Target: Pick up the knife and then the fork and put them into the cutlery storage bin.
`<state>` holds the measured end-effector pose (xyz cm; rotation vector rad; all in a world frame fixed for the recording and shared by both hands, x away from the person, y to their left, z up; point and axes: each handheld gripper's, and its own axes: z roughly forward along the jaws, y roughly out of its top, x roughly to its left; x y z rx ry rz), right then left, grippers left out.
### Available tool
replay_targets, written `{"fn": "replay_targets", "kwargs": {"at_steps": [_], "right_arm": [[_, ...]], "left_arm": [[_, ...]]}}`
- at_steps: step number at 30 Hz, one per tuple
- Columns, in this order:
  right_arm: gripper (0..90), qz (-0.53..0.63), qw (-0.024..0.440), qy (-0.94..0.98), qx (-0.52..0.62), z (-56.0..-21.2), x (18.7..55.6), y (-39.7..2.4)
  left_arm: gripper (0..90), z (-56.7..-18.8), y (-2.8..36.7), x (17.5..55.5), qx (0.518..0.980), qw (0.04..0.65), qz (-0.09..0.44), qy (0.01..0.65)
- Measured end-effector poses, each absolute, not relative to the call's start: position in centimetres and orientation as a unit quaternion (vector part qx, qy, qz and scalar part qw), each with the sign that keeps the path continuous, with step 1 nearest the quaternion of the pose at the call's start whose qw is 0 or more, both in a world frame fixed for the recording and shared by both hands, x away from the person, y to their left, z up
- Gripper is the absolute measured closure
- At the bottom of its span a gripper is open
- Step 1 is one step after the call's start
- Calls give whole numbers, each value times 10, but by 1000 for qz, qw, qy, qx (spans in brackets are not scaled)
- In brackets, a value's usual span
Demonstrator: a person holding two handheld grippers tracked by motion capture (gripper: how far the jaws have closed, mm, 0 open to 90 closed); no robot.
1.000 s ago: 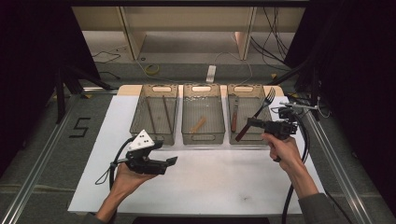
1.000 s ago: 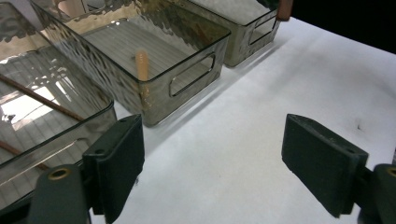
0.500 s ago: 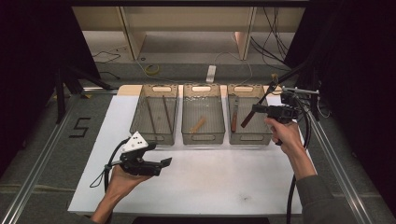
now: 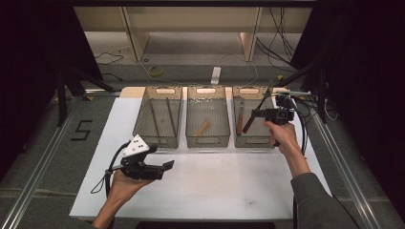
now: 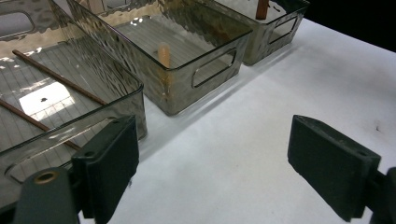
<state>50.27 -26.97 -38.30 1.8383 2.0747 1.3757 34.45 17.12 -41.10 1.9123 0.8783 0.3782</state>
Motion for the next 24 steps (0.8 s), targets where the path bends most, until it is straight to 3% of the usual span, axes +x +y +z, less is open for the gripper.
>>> {"fn": "replay_targets", "kwargs": {"at_steps": [12, 16, 24], "right_arm": [[795, 412, 19, 679, 608, -398, 513, -262], [657, 402, 25, 680, 612, -399, 513, -261], [572, 416, 42, 679, 604, -393, 505, -264]], "left_arm": [[154, -411, 173, 342, 776, 493, 157, 360], [154, -411, 173, 342, 778, 491, 157, 360], [154, -412, 173, 342, 777, 491, 157, 360]]}}
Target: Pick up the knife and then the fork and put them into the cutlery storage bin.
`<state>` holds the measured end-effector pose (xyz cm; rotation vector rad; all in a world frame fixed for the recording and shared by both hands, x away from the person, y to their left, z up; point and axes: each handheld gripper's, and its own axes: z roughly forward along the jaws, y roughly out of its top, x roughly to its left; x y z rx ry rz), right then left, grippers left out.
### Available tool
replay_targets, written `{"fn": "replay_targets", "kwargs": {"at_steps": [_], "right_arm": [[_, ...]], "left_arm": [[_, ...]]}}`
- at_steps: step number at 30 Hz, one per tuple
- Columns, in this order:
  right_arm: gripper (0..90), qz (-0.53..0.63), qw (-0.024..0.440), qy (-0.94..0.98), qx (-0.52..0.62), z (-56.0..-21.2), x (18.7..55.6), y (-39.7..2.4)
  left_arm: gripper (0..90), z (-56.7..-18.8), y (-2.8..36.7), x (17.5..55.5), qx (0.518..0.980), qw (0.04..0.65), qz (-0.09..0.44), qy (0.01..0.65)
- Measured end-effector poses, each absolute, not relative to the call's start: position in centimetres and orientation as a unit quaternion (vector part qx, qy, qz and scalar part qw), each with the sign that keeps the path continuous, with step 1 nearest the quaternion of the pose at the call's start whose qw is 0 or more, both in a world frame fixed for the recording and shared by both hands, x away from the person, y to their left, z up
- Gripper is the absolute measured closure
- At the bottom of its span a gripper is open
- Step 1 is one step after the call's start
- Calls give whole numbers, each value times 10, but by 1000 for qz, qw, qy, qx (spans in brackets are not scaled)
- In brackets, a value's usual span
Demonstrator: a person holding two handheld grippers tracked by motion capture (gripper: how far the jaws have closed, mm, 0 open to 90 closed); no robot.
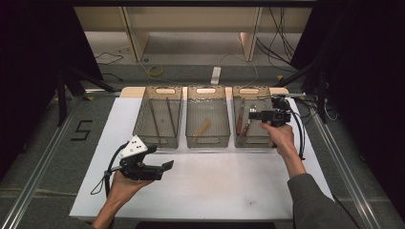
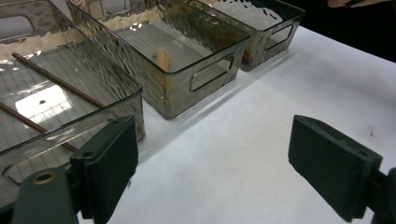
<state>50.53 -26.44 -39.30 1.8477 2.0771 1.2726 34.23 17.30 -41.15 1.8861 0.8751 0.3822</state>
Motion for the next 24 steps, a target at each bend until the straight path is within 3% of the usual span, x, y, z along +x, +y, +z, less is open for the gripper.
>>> {"fn": "replay_targets", "kwargs": {"at_steps": [15, 24], "right_arm": [[393, 457, 89, 707, 532, -383, 460, -257], [346, 499, 95, 704, 496, -390, 428, -249]], "left_arm": [[152, -411, 174, 344, 773, 496, 150, 365], [152, -412, 176, 345, 770, 499, 144, 371]]}}
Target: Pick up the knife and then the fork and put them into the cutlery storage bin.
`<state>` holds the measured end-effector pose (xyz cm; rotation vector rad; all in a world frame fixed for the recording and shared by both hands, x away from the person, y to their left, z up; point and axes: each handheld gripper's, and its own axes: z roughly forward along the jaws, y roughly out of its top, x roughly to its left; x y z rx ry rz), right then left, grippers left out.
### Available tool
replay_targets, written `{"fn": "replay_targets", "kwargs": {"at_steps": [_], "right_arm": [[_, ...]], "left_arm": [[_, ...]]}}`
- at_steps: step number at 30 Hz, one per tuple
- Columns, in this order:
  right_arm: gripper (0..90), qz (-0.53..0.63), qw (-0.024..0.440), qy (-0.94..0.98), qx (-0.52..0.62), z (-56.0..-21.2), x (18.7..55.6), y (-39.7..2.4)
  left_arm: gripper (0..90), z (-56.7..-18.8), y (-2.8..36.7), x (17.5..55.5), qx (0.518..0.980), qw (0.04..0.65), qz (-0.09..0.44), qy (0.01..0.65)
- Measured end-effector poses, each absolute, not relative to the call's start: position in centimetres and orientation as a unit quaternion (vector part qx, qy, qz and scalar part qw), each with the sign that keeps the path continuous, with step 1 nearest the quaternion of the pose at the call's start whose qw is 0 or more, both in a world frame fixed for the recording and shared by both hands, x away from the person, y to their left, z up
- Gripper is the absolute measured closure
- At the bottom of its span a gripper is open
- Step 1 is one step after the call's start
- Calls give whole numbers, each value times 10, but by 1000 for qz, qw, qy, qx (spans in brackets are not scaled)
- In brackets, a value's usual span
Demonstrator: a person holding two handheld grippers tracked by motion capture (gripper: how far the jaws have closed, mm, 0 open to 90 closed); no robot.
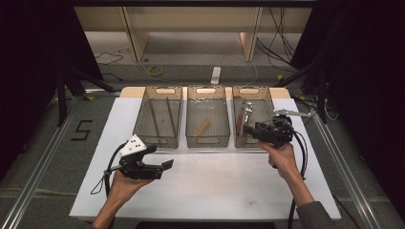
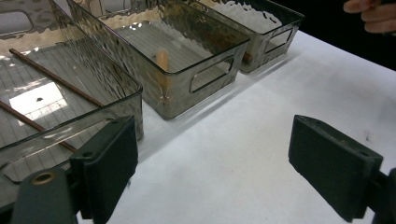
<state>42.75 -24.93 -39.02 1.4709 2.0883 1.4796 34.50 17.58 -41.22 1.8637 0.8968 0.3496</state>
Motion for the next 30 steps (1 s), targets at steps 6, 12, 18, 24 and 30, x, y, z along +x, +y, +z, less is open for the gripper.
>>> {"fn": "replay_targets", "kwargs": {"at_steps": [6, 12, 18, 24, 30], "right_arm": [[322, 530, 77, 701, 471, -395, 407, -249], [305, 549, 78, 699, 451, -395, 391, -248], [295, 562, 85, 703, 428, -398, 373, -245], [288, 567, 90, 708, 411, -408, 352, -243], [282, 567, 101, 715, 397, -415, 335, -243]], "left_arm": [[152, -411, 175, 347, 767, 505, 137, 371], [152, -413, 172, 344, 773, 500, 138, 365], [150, -413, 175, 342, 770, 508, 126, 365], [150, -414, 176, 341, 772, 506, 126, 364], [150, -414, 176, 339, 771, 511, 123, 361]]}}
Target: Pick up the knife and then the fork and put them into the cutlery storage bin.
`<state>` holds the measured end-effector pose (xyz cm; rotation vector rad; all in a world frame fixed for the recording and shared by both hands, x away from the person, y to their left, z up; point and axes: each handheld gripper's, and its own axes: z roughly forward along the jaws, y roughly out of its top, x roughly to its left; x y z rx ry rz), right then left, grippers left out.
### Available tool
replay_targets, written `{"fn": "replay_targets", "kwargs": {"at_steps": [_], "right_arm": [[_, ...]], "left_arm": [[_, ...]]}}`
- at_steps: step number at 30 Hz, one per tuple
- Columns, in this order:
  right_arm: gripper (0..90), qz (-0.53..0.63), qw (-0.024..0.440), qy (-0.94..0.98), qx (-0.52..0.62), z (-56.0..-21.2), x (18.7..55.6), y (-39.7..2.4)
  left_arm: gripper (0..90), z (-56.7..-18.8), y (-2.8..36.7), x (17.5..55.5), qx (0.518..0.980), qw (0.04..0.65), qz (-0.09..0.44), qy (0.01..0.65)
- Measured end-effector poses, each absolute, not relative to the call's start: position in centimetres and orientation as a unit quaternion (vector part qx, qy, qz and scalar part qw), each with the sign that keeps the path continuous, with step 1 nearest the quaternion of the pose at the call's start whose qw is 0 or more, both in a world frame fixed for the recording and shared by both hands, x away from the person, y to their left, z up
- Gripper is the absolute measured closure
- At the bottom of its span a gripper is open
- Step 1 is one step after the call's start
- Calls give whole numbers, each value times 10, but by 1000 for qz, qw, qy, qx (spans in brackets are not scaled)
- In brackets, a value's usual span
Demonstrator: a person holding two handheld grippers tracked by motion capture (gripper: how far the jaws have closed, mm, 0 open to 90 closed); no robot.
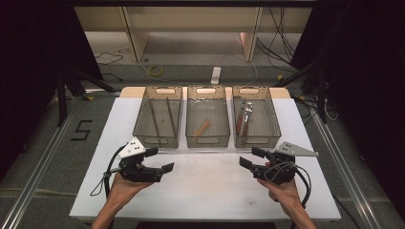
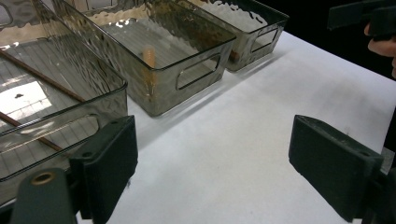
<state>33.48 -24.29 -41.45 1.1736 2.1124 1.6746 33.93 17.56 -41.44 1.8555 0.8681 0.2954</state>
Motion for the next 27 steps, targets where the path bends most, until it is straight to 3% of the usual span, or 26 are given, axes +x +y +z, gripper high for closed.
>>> {"fn": "replay_targets", "kwargs": {"at_steps": [27], "right_arm": [[200, 548, 136, 726, 393, -435, 310, -248]], "left_arm": [[136, -420, 175, 329, 773, 517, 95, 356]]}}
